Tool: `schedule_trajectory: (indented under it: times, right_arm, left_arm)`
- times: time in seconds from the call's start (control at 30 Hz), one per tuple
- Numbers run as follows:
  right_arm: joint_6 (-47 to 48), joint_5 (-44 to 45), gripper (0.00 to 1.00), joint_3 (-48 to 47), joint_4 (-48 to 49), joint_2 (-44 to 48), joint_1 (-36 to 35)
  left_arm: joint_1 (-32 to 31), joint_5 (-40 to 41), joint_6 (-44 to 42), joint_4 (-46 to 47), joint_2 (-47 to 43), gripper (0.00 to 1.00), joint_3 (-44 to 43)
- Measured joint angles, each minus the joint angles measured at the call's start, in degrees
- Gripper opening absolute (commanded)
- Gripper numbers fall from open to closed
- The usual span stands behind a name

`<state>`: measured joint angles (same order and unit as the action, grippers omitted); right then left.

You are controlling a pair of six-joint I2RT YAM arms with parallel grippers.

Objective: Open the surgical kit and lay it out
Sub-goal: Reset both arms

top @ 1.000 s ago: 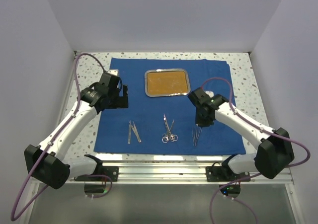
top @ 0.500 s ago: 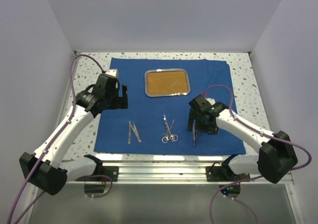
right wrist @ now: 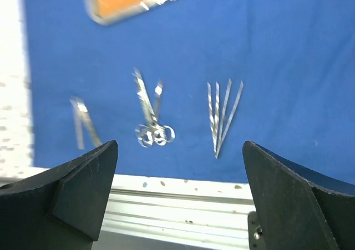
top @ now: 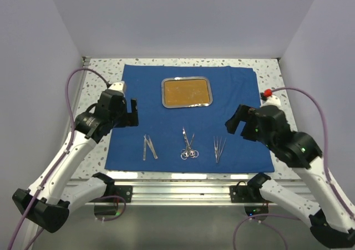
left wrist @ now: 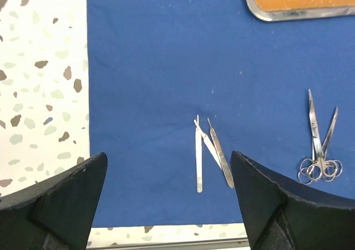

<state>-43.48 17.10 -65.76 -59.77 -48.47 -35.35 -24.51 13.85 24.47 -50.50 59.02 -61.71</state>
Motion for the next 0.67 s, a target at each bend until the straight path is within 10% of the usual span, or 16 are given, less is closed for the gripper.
schedule_trajectory:
  times: [0.37, 0.67]
  right_arm:
    - [4.4, 5.1, 0.99, -4.2, -0.5, 21.5, 0.0]
    - [9.4, 6.7, 0.99, -9.7, -3.7, 18.1, 0.0]
  left_arm:
    - [0.0, 3.0, -1.1, 1.4, -10.2, 0.99, -4.9]
    - [0.0, 5.5, 2.1, 0.7, -4.4, 1.0, -12.2]
